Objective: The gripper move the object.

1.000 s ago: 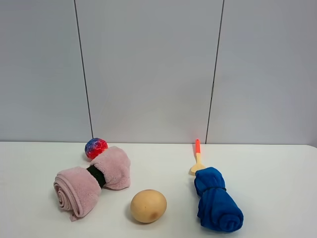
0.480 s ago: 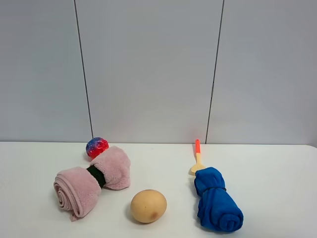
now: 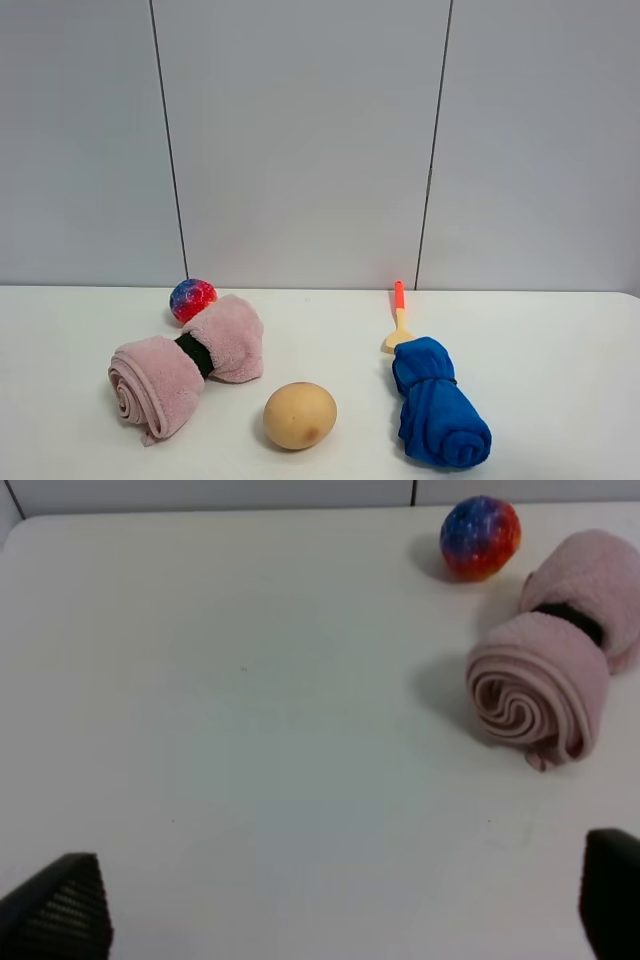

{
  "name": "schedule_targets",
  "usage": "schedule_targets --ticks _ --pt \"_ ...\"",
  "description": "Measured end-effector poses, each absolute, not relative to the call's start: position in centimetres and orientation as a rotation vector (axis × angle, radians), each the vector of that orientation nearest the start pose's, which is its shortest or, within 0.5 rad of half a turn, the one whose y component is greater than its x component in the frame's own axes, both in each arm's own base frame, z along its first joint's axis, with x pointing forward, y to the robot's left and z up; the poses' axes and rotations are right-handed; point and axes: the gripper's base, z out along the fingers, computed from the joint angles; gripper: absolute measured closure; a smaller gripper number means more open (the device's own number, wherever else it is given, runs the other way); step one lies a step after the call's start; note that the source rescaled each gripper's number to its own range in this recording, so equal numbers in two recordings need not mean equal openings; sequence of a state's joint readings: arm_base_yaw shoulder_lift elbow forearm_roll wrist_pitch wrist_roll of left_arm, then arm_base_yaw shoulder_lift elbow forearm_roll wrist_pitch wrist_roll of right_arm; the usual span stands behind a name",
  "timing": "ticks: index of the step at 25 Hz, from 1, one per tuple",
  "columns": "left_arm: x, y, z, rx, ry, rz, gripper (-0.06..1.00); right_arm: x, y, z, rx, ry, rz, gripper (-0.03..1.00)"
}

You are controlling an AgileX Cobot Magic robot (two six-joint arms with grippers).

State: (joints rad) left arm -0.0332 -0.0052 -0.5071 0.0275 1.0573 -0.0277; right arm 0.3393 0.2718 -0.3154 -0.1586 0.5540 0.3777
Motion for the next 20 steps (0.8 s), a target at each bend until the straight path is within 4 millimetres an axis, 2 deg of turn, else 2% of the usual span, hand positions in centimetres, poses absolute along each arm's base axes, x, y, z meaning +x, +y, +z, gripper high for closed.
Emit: schedule_targets --ticks 2,5,7,9,11,13,17,20 --pt "-0.6 0.2 28.0 0.004 2.028 -0.006 -0.06 6.5 1.5 26.8 -0.041 1.948 0.302 0.04" --pt "-0.6 0.2 28.0 0.004 2.028 -0.006 -0.06 5.9 0.9 30.3 -0.09 1.865 0.232 0.05" --pt "-0.6 0.2 28.0 0.004 2.028 -0.006 -0.06 5.0 0.3 31.7 -0.126 1.917 0.145 0.05" --pt "-0.6 0.2 28.0 0.004 2.028 -0.006 -0.06 4.3 -0.4 31.8 -0.139 2.05 0.061 0.05" --pt "-0.6 0.2 28.0 0.004 2.028 -0.006 -0.06 3.5 -0.9 30.9 -0.129 2.216 -0.007 0.07" --pt "-0.6 0.2 28.0 0.004 2.028 -0.006 -0.06 3.1 -1.2 30.2 -0.119 2.302 -0.047 0.08" --pt "-0.6 0.2 28.0 0.004 2.028 -0.006 -0.06 1.7 -1.5 29.1 -0.029 2.295 -0.041 0.08" --pt "-0.6 0.2 28.0 0.004 2.028 -0.006 -0.06 0.4 -1.7 28.2 0.085 2.182 -0.046 0.08"
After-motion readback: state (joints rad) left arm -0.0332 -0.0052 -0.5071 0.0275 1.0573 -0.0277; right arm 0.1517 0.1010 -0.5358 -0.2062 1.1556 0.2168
